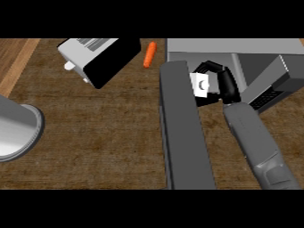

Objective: Pick up the milk, place it into the microwave and close the microwave

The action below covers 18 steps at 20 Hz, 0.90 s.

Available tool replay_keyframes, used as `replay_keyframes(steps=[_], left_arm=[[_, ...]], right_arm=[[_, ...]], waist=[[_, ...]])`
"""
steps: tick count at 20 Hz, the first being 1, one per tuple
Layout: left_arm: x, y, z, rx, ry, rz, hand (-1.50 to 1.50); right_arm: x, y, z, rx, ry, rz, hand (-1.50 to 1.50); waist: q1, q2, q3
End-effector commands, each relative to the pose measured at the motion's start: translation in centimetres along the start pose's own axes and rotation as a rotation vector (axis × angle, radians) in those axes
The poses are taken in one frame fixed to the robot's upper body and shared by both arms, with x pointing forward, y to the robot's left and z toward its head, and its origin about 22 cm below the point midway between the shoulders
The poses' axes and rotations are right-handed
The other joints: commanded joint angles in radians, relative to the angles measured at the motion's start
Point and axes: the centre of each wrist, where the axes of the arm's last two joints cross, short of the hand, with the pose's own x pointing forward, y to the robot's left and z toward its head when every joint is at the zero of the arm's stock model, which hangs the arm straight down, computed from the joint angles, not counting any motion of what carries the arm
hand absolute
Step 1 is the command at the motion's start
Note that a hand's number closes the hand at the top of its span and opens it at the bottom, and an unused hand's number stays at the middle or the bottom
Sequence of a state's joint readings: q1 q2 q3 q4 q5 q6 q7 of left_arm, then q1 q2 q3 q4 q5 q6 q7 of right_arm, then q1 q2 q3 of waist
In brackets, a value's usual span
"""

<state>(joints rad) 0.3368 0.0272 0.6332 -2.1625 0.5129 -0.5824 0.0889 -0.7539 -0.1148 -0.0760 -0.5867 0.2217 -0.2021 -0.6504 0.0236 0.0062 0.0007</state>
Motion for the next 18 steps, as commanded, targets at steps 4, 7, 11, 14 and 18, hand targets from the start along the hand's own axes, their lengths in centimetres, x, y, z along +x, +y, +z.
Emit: replay_keyframes(steps=[4, 7, 11, 14, 18], left_arm=[[0.4, -0.3, -0.2, -0.014, -0.003, 0.008, -1.5], [0.5, 0.7, -1.9, -0.038, -0.017, 0.004, -1.5], [-0.5, 0.0, -1.4, -0.048, -0.026, 0.023, -1.5], [-0.3, -0.1, -2.9, -0.065, -0.026, 0.02, -1.5], [-0.6, -0.2, -2.6, -0.07, -0.021, 0.019, -1.5]], right_arm=[[0.8, 0.5, -3.2, -0.067, 0.042, 0.166, 1.5], [1.2, 1.7, -3.7, -0.098, 0.054, 0.164, 1.5], [0.8, -1.2, -4.3, -0.149, 0.066, 0.192, 1.5], [0.2, -1.0, -3.6, -0.203, 0.056, 0.307, 1.5], [1.3, -3.1, -5.3, -0.253, -0.006, 0.423, 1.5]], waist=[[0.035, 0.012, 0.001], [0.044, 0.02, 0.001], [0.068, 0.031, 0.002], [0.06, 0.036, 0.003], [0.082, 0.043, 0.003]])
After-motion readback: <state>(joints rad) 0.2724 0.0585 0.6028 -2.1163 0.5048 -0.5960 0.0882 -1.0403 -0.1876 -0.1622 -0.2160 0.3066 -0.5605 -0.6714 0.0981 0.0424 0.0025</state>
